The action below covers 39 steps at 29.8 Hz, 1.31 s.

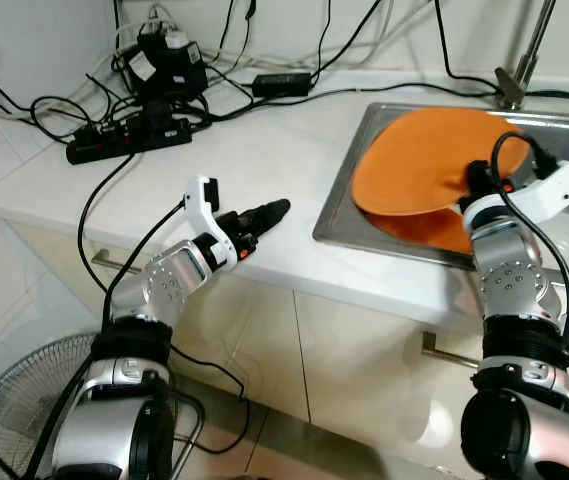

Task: Kitchen organization

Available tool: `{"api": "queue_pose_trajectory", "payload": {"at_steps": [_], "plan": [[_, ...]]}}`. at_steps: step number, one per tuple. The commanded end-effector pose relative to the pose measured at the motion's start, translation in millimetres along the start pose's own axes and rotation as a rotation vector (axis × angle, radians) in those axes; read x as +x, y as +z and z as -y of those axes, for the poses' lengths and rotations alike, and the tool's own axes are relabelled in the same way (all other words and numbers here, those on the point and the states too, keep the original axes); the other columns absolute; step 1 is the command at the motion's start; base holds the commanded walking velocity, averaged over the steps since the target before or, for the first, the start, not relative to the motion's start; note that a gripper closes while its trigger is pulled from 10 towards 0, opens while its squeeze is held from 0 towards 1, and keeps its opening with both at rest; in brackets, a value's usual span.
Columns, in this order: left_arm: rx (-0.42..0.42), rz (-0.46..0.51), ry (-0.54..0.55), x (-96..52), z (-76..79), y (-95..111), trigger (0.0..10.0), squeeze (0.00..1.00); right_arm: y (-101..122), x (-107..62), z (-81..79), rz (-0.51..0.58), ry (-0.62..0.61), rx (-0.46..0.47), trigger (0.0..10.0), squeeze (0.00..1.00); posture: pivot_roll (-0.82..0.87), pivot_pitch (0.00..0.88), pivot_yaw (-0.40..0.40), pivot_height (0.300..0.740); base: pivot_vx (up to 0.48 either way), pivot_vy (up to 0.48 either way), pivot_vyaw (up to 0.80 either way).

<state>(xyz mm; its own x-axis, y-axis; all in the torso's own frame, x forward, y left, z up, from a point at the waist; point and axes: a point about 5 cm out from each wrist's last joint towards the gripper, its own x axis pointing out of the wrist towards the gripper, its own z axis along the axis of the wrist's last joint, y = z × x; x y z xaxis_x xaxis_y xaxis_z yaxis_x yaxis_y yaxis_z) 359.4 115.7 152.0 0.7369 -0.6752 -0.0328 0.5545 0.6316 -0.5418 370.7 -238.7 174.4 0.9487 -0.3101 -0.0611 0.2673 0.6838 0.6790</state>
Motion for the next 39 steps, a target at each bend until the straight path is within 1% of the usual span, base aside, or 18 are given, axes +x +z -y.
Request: {"api": "queue_pose_trajectory", "payload": {"at_steps": [1,3,6,9,11,12,14,16,17,18,19,20,21,25,28,31,36,39], "plan": [[0.02,-0.005,-0.011,-0.9,5.6,4,10.0,1.0,-2,2.8,-5.2,0.016,0.015,-0.039,0.0,0.0,-0.11,0.0,0.133,0.74,0.0,0.0,0.0],[0.014,-0.015,-0.038,-1.6,10.2,0,10.0,1.0,-8,4.0,0.9,0.007,0.004,-0.084,0.0,0.0,-0.11,0.0,0.133,0.74,0.0,0.0,0.0],[0.019,-0.029,-0.039,-2.3,10.6,-5,10.0,1.0,-12,3.8,5.2,-0.003,-0.003,-0.121,0.0,0.0,-0.1,0.0,0.131,0.74,0.0,0.0,0.0],[0.042,-0.036,-0.04,-3.6,12.4,-8,10.0,1.0,-18,3.5,10.6,-0.017,-0.012,-0.17,0.0,0.0,-0.11,0.0,0.13,0.74,0.0,0.0,0.0],[0.071,-0.048,-0.04,-4.6,14.6,-9,10.0,1.0,-25,4.3,15.6,-0.05,-0.032,-0.224,0.0,0.0,-0.1,0.0,0.13,0.74,0.0,0.0,0.0],[0.071,-0.048,-0.04,-4.6,14.6,-9,10.0,1.0,-25,4.3,15.6,-0.05,-0.032,-0.224,0.0,0.0,-0.1,0.0,0.13,0.74,0.0,0.0,0.0],[0.115,-0.067,-0.033,-5.2,15.7,-10,10.0,1.0,-32,4.8,18.9,-0.094,-0.044,-0.31,0.0,0.0,-0.1,0.0,0.13,0.74,0.0,0.0,0.0],[0.126,-0.07,-0.031,-5.3,15.9,-10,10.0,1.0,-34,4.8,19.7,-0.106,-0.048,-0.332,0.0,0.0,-0.1,0.0,0.131,0.74,0.0,0.0,0.0],[0.13,-0.07,-0.033,-5.3,16.9,-9,10.0,0.57,-37,5.0,23.9,-0.137,-0.075,-0.384,0.0,0.0,-0.1,0.0,0.131,0.74,0.0,0.0,0.0],[0.13,-0.07,-0.033,-5.3,16.9,-9,10.0,0.57,-37,5.0,23.9,-0.137,-0.075,-0.384,0.0,0.0,-0.1,0.0,0.131,0.74,0.0,0.0,0.0],[0.136,-0.07,-0.031,-5.4,16.9,-9,10.0,0.3,-39,5.1,25.4,-0.152,-0.085,-0.406,0.0,0.0,-0.09,0.0,0.131,0.74,0.0,0.0,0.0],[0.146,-0.072,-0.029,-5.7,17.1,-8,10.0,0.08,-40,5.3,27.2,-0.167,-0.095,-0.431,0.0,0.0,-0.09,0.0,0.131,0.74,0.0,0.0,0.0],[0.157,-0.074,-0.027,-6.0,17.3,-8,10.0,0.0,-41,5.5,28.6,-0.179,-0.104,-0.45,0.0,0.0,-0.09,0.0,0.131,0.74,0.0,0.0,0.0],[0.207,-0.087,-0.027,-7.0,19.4,-6,10.0,0.0,-47,5.9,30.1,-0.239,-0.102,-0.474,0.0,0.0,-0.09,0.0,0.132,0.74,0.0,0.0,0.0],[0.249,-0.099,-0.034,-7.0,21.6,-4,10.0,0.0,-49,6.1,30.8,-0.256,-0.107,-0.471,0.0,0.0,-0.08,0.0,0.133,0.74,0.0,0.0,0.0],[0.264,-0.106,-0.033,-7.1,21.6,-4,10.0,0.0,-49,6.0,31.5,-0.265,-0.115,-0.463,0.0,0.0,-0.08,0.0,0.135,0.74,0.0,0.0,0.0],[0.296,-0.124,-0.054,-6.4,24.3,-5,10.0,0.0,-60,2.4,36.7,-0.341,-0.143,-0.406,0.0,0.0,-0.09,0.0,0.14,0.74,0.0,0.0,0.0],[0.314,-0.134,-0.067,-4.2,27.3,-5,10.0,0.0,-75,-2.6,34.3,-0.425,-0.11,-0.352,0.0,0.0,-0.09,0.0,0.142,0.74,0.0,0.0,0.0]]}}
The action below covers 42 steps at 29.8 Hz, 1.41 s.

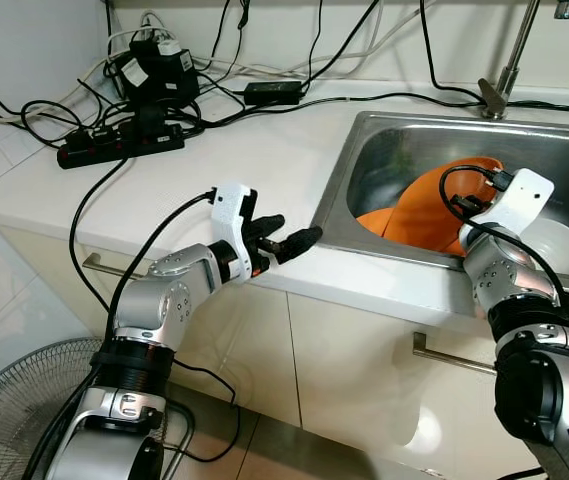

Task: Kitchen organization

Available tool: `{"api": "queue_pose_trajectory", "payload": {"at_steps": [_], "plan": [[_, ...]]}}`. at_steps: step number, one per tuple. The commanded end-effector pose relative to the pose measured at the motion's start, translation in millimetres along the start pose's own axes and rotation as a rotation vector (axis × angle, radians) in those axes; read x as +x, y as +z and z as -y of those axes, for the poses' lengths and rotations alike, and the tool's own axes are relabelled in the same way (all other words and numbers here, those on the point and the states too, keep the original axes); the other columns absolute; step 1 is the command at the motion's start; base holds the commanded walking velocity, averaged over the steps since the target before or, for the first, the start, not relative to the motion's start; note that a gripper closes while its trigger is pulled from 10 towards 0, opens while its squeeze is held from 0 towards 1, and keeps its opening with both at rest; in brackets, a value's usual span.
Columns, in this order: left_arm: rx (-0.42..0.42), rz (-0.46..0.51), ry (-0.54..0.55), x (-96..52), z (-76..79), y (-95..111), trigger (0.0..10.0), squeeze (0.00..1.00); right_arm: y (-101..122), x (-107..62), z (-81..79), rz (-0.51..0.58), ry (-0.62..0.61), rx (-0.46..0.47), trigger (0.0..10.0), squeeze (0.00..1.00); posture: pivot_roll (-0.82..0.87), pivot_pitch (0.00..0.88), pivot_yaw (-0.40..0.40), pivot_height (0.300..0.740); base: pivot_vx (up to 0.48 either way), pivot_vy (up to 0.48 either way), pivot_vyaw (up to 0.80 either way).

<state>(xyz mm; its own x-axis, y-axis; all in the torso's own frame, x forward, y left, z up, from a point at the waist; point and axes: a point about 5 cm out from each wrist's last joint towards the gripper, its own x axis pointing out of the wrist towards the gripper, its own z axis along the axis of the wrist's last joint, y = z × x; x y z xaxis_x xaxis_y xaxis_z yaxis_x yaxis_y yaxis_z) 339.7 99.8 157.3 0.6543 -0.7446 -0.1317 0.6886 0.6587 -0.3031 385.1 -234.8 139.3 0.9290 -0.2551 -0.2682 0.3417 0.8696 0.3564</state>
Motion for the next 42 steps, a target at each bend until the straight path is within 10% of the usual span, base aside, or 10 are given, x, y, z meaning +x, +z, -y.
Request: {"api": "queue_pose_trajectory", "payload": {"at_steps": [1,5,6,8,17,18,19,34,42], "plan": [[0.047,0.001,-0.011,-0.1,2.6,5,10.0,0.0,-55,-7.7,-3.3,-0.245,0.026,0.011,0.6,0.0,-0.09,0.0,0.141,0.74,0.0,0.0,0.0],[0.051,-0.001,-0.018,1.4,4.7,5,10.0,0.0,-67,-10.6,-7.5,-0.283,0.077,-0.089,4.9,0.0,-0.09,0.0,0.138,0.74,0.0,0.0,0.0],[0.051,-0.002,-0.021,1.2,5.4,5,10.0,0.0,-69,-11.1,-7.1,-0.286,0.086,-0.126,9.5,0.0,-0.08,0.0,0.135,0.74,0.0,0.0,0.0],[0.053,-0.003,-0.024,0.8,6.1,4,10.0,0.0,-70,-11.5,-6.5,-0.289,0.095,-0.165,10.0,0.0,-0.08,0.0,0.133,0.74,0.0,0.0,0.0],[0.067,-0.011,-0.024,-1.3,5.1,4,10.0,0.0,-83,-15.7,-10.6,-0.32,0.226,-0.454,10.0,0.0,-0.08,0.0,0.133,0.74,0.0,0.0,0.0],[0.068,-0.011,-0.024,-0.7,4.9,5,10.0,0.0,-88,-17.6,-10.9,-0.337,0.259,-0.509,10.0,0.78,-0.08,0.0,0.133,0.74,0.0,0.0,0.0],[0.071,-0.011,-0.023,-0.4,4.8,6,10.0,0.0,-92,-19.1,-10.6,-0.352,0.281,-0.546,10.0,1.0,-0.08,0.0,0.133,0.74,0.0,0.0,0.0],[0.052,0.016,0.003,-1.2,1.5,8,10.0,0.0,-90,-18.4,-1.2,-0.353,0.271,-0.599,10.0,1.0,-0.09,0.0,0.129,0.74,0.0,0.0,0.0],[0.042,0.03,0.054,-2.5,-4.8,9,10.0,0.0,-73,-12.7,8.6,-0.298,0.125,-0.422,10.0,1.0,-0.08,0.0,0.128,0.74,0.0,0.0,0.0]]}}
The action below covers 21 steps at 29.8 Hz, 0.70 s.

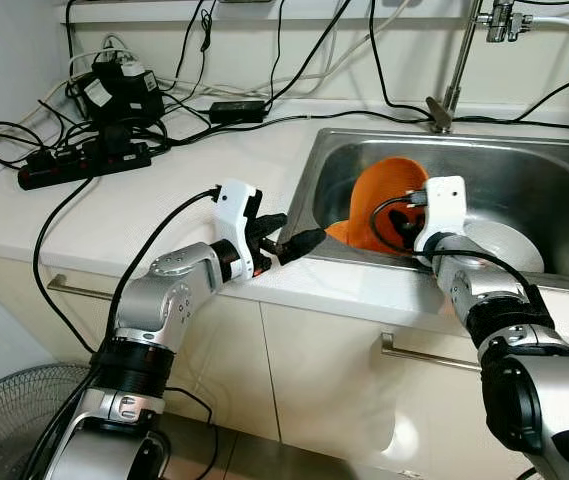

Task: Kitchen organization

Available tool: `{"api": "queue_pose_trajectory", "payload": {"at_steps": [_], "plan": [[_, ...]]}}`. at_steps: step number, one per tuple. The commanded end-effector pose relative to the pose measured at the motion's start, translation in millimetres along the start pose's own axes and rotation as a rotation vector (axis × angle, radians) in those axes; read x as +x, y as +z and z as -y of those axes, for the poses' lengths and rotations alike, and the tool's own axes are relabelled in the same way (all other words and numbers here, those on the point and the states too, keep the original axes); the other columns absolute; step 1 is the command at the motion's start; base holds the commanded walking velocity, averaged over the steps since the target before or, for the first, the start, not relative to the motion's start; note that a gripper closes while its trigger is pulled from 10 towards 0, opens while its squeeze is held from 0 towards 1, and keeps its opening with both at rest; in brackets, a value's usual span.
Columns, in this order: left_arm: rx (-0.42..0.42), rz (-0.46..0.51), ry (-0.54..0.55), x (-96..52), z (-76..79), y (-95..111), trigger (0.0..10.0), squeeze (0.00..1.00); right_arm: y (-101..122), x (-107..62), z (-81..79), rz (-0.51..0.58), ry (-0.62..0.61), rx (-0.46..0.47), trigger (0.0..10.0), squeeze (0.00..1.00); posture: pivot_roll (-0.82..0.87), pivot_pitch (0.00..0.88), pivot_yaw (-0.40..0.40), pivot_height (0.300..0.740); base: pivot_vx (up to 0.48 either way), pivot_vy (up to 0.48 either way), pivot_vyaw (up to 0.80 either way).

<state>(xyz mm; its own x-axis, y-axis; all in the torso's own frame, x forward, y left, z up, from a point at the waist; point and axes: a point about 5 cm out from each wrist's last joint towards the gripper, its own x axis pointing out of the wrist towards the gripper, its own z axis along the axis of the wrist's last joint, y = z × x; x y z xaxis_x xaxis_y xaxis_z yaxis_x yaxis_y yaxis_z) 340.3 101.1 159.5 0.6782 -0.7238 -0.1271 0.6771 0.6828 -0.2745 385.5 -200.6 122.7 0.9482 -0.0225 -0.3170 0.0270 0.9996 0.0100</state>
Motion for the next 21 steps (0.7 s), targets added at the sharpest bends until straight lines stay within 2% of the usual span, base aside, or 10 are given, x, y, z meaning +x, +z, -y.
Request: {"api": "queue_pose_trajectory", "payload": {"at_steps": [1,11,16,21], "plan": [[0.014,0.016,0.025,-1.4,-4.5,6,10.0,0.0,-53,-8.9,11.5,-0.212,-0.065,0.038,10.0,1.0,-0.08,0.0,0.128,0.74,0.0,0.0,0.0],[0.009,0.01,0.043,-3.0,-7.7,4,10.0,0.0,-36,-11.5,44.0,-0.14,-0.245,0.04,10.0,1.0,-0.08,0.0,0.126,0.74,0.0,0.0,0.0],[0.007,0.009,0.047,-3.2,-8.2,4,10.0,0.0,-34,-12.6,49.6,-0.136,-0.284,0.045,10.0,1.0,-0.08,0.0,0.126,0.74,0.0,0.0,0.0],[0.007,0.009,0.047,-3.1,-8.7,4,10.0,0.0,-35,-12.4,48.3,-0.137,-0.282,0.048,10.0,1.0,-0.07,0.0,0.126,0.74,0.0,0.0,0.0]]}}
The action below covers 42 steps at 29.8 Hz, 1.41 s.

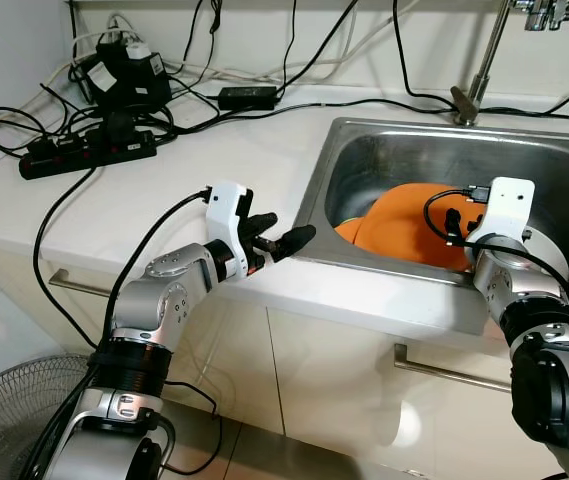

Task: Kitchen organization

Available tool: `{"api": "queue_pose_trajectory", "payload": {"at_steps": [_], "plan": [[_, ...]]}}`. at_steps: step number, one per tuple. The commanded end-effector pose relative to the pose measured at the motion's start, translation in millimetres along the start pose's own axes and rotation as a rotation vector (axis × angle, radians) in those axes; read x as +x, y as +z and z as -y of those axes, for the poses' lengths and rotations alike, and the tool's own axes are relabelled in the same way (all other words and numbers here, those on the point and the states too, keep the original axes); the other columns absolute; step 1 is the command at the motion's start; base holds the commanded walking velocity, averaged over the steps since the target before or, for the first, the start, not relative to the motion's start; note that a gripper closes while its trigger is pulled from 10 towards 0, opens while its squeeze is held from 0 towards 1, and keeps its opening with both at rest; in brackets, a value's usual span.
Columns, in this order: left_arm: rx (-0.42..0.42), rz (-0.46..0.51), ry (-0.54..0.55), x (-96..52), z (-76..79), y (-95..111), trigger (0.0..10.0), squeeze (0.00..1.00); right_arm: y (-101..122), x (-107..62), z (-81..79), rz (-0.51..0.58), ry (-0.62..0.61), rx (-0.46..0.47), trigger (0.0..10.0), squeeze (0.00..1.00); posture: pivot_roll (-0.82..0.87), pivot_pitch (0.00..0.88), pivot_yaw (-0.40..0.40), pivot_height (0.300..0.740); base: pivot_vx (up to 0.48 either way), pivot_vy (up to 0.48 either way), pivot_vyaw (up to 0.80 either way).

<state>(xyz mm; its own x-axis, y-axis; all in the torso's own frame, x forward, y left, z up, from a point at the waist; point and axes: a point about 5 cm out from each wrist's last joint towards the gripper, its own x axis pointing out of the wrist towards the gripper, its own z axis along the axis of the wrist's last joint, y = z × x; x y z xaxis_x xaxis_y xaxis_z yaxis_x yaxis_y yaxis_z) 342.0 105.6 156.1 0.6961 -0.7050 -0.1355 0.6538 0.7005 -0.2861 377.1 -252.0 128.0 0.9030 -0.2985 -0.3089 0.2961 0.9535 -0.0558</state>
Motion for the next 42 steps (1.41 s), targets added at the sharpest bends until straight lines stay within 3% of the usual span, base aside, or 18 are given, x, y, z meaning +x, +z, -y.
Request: {"api": "queue_pose_trajectory", "payload": {"at_steps": [1,5,14,18,20,22,23,25,32,34,38,42], "plan": [[0.023,0.011,0.019,-1.6,-3.4,7,10.0,0.0,-39,-4.6,-1.4,-0.141,-0.004,0.005,10.0,1.0,-0.07,0.0,0.126,0.74,0.0,0.0,0.0],[0.025,0.01,0.023,-2.2,-4.3,7,10.0,0.0,-38,-4.5,-1.7,-0.129,-0.014,-0.012,10.0,1.0,-0.07,0.0,0.127,0.74,0.0,0.0,0.0],[0.034,0.112,0.101,-4.7,-8.0,17,10.0,0.0,-7,-2.6,-15.2,0.06,0.054,-0.049,10.0,1.0,-0.07,0.0,0.128,0.74,0.0,0.0,0.0],[0.097,0.248,0.254,-13.8,-13.9,30,10.0,0.0,24,-8.6,-35.0,0.28,0.219,-0.083,10.0,1.0,-0.07,0.0,0.126,0.74,0.0,0.0,0.0],[0.11,0.273,0.29,-16.5,-14.8,32,10.0,0.0,30,-10.7,-38.1,0.318,0.251,-0.075,10.0,0.97,-0.08,0.0,0.126,0.74,0.0,0.0,0.0],[0.163,0.318,0.374,-23.8,-15.5,31,10.0,0.0,40,-17.5,-45.0,0.401,0.325,-0.084,10.0,0.61,-0.08,0.0,0.126,0.74,0.0,0.0,0.0],[0.177,0.324,0.387,-25.2,-15.3,30,10.0,0.0,41,-19.0,-46.4,0.416,0.338,-0.087,10.0,0.61,-0.08,0.0,0.126,0.74,0.0,0.0,0.0],[0.21,0.34,0.421,-28.7,-15.0,29,10.0,0.0,44,-23.1,-49.5,0.445,0.37,-0.08,10.0,0.0,-0.08,0.0,0.126,0.74,0.0,0.0,0.0],[0.188,0.397,0.503,-37.3,-10.1,21,10.0,0.0,45,-40.9,-61.8,0.506,0.477,-0.036,10.0,0.0,-0.08,0.0,0.127,0.74,0.0,0.0,-0.32],[0.184,0.453,0.526,-41.1,-4.3,26,10.0,0.0,45,-49.5,-67.4,0.522,0.518,-0.05,10.0,0.0,-0.08,0.0,0.125,0.74,0.0,0.0,-0.46],[0.215,0.492,0.519,-41.4,5.1,32,10.0,0.0,49,-58.6,-69.4,0.541,0.552,-0.029,10.0,0.0,-0.09,0.0,0.126,0.74,0.0,0.0,-0.33],[0.178,0.522,0.514,-39.4,10.2,36,10.0,0.0,52,-63.0,-69.2,0.556,0.561,-0.032,10.0,0.0,-0.09,0.0,0.124,0.74,0.0,0.0,0.0]]}}
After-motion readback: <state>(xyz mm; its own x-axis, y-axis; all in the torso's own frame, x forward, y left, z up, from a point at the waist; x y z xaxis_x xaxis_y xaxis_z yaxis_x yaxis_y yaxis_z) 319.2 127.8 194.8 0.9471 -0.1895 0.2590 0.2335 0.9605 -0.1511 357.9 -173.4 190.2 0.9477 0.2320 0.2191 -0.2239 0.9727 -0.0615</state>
